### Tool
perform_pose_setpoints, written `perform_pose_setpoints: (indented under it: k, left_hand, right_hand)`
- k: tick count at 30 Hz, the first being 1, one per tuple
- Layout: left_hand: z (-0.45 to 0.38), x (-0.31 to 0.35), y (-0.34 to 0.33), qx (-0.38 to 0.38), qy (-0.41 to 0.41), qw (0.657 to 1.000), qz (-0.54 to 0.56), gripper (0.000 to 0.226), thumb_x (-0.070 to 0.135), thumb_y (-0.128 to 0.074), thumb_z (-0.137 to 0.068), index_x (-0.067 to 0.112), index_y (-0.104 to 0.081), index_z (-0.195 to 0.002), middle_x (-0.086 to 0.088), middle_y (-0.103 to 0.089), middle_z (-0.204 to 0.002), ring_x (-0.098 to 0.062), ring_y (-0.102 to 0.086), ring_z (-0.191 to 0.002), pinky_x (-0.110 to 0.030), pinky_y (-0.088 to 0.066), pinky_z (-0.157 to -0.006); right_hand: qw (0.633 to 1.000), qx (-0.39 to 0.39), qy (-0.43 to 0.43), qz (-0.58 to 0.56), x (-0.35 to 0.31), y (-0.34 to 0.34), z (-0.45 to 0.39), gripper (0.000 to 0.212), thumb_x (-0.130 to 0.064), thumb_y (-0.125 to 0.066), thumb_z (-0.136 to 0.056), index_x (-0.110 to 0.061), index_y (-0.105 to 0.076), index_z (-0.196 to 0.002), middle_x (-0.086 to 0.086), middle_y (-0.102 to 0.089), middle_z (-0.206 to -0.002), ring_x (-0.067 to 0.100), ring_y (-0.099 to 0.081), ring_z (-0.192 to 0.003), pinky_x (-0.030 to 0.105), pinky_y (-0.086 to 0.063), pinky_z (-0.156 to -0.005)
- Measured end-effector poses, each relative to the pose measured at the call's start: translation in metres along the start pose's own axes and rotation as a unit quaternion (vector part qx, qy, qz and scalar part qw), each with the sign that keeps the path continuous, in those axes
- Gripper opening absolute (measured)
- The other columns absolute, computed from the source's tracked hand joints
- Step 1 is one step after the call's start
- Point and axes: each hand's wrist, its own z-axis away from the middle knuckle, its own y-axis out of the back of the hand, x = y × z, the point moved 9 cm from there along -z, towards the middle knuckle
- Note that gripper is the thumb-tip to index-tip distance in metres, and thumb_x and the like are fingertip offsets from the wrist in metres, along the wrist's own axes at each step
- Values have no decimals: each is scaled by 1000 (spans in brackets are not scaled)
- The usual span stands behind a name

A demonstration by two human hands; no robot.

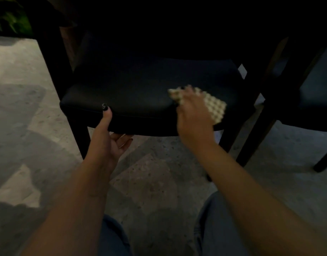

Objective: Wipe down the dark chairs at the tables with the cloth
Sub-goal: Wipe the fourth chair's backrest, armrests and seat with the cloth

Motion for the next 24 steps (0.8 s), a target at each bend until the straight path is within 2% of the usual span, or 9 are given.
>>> perform_pose_setpoints:
  k: [3,6,8,10,12,15,17,20,24]
  left_hand:
    - [1,2,0,2,-7,1000,-11,49,64,-57,-84,27,-60,-116,4,-76,-88,-17,-74,-84,-38,-49,-85]
    - [3,4,-3,-11,-14,1000,-13,42,61,-49,-91,30,-65,-112,4,-76,-91,-15,-74,-84,-38,-51,-84]
    - [5,4,-5,-9,-14,1000,-10,37,59,-46,-93,32,-66,-110,4,-76,-94,-14,-73,-85,-38,-53,-83]
    - [8,4,-4,4,-11,1000,-8,38,58,-49,-92,30,-66,-111,2,-76,-98,-15,-74,-84,-37,-53,-84]
    - [10,3,-4,0,-3,1000,1,47,62,-55,-87,27,-66,-115,-1,-75,-102,-17,-73,-89,-37,-53,-86]
    - [8,0,0,4,10,1000,17,66,67,-62,-77,24,-58,-127,-3,-74,-107,-22,-73,-93,-39,-51,-86]
    - [6,-2,3,9,18,1000,19,68,67,-63,-77,24,-54,-128,-4,-75,-103,-23,-73,-91,-40,-48,-85]
    - [6,-5,1,20,28,999,28,68,68,-64,-76,26,-54,-129,-3,-76,-99,-21,-73,-89,-38,-49,-85]
    - [9,-8,-4,53,30,997,48,59,68,-62,-78,27,-61,-120,-2,-73,-103,-16,-73,-86,-31,-51,-75]
  right_hand:
    - [997,-8,70,-21,-65,-27,-9,30,1,-52,-85,11,-62,-112,28,-61,-118,41,-52,-121,49,-29,-111]
    - [988,-65,141,-1,-116,-60,-12,31,-9,-50,-93,6,-60,-119,22,-59,-126,36,-45,-130,44,-23,-115]
    - [983,-89,158,22,-123,-70,-11,35,-12,-47,-95,4,-56,-126,20,-54,-133,34,-40,-135,43,-21,-116]
    - [970,-100,214,49,-117,-65,0,39,-12,-44,-96,4,-52,-130,21,-51,-137,35,-38,-135,45,-23,-116]
    - [935,-108,328,75,-105,-55,23,40,-9,-47,-94,5,-51,-131,24,-49,-138,38,-39,-134,50,-27,-114]
    - [835,-139,509,156,-58,-36,57,45,-6,-55,-91,1,-46,-135,20,-47,-141,37,-38,-135,51,-27,-113]
    - [778,-167,573,197,-19,-22,61,48,-7,-52,-92,0,-37,-138,17,-41,-145,35,-29,-138,50,-22,-114]
    - [753,-204,590,209,3,-16,55,45,-10,-48,-96,2,-41,-138,16,-38,-148,33,-25,-140,47,-22,-115]
    - [752,-177,597,215,-51,-47,61,40,-13,-45,-96,2,-50,-133,17,-45,-143,32,-37,-136,44,-29,-114]
